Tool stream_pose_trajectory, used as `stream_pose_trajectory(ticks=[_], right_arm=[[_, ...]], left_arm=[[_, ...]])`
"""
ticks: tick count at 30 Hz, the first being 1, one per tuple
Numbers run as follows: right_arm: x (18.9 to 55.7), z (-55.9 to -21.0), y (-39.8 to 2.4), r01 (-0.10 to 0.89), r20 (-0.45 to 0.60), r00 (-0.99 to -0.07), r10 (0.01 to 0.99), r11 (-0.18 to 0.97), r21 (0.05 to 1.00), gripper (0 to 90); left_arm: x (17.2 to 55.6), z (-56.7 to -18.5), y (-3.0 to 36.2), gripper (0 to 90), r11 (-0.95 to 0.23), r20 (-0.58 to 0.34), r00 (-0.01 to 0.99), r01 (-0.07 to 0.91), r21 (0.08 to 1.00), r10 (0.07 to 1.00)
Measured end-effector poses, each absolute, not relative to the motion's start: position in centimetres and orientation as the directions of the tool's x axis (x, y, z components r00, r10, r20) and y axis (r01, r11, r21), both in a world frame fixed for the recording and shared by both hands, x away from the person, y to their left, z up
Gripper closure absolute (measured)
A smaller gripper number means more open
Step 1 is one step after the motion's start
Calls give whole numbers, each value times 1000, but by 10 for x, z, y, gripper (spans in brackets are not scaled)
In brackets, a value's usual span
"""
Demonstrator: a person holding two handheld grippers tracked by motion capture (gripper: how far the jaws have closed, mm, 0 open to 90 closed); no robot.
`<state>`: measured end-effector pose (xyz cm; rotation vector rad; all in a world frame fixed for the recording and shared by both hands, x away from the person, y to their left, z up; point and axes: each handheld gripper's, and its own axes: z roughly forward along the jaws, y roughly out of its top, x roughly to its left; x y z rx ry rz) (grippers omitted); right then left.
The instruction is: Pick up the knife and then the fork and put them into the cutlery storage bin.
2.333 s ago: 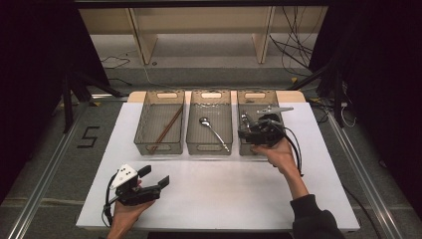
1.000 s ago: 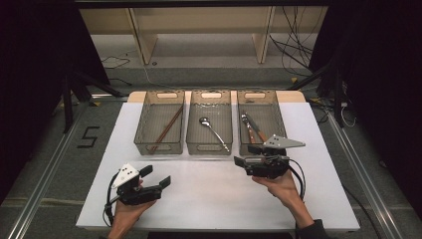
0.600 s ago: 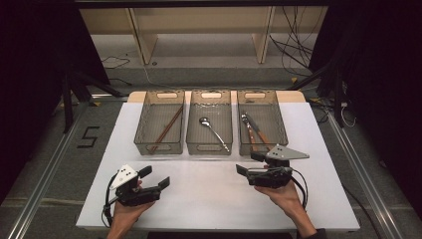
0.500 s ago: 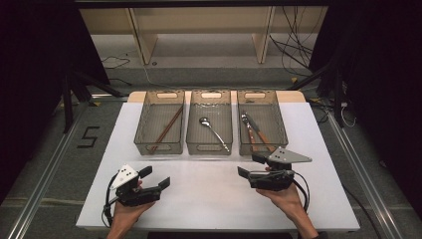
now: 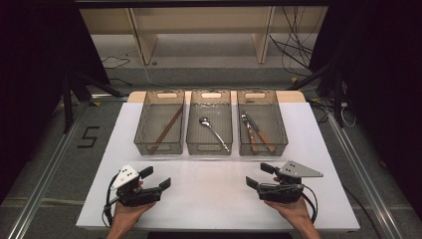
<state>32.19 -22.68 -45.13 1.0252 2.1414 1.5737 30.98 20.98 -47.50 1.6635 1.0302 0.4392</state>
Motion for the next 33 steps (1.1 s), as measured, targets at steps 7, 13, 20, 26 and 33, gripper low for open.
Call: stream_pose_trajectory(ticks=[7, 13, 20, 26, 33], right_arm=[[316, -458, -230, 372, 169, -696, 698, 148, 916, 226], [313, -460, -233, 363, 167, -694, 700, 140, 921, 204], [313, -461, -233, 366, 172, -692, 701, 135, 921, 204], [313, -462, -233, 365, 169, -691, 702, 137, 921, 204], [314, -462, -235, 366, 174, -685, 708, 127, 922, 204]], left_arm=[[310, -475, 210, 162, -46, -211, 561, 408, 912, 801], [310, -475, 209, 162, -52, -208, 566, 409, 911, 797], [310, -476, 208, 162, -55, -209, 568, 411, 910, 796], [310, -476, 208, 162, -56, -209, 570, 411, 910, 795], [311, -476, 208, 162, -56, -210, 569, 413, 909, 795]])
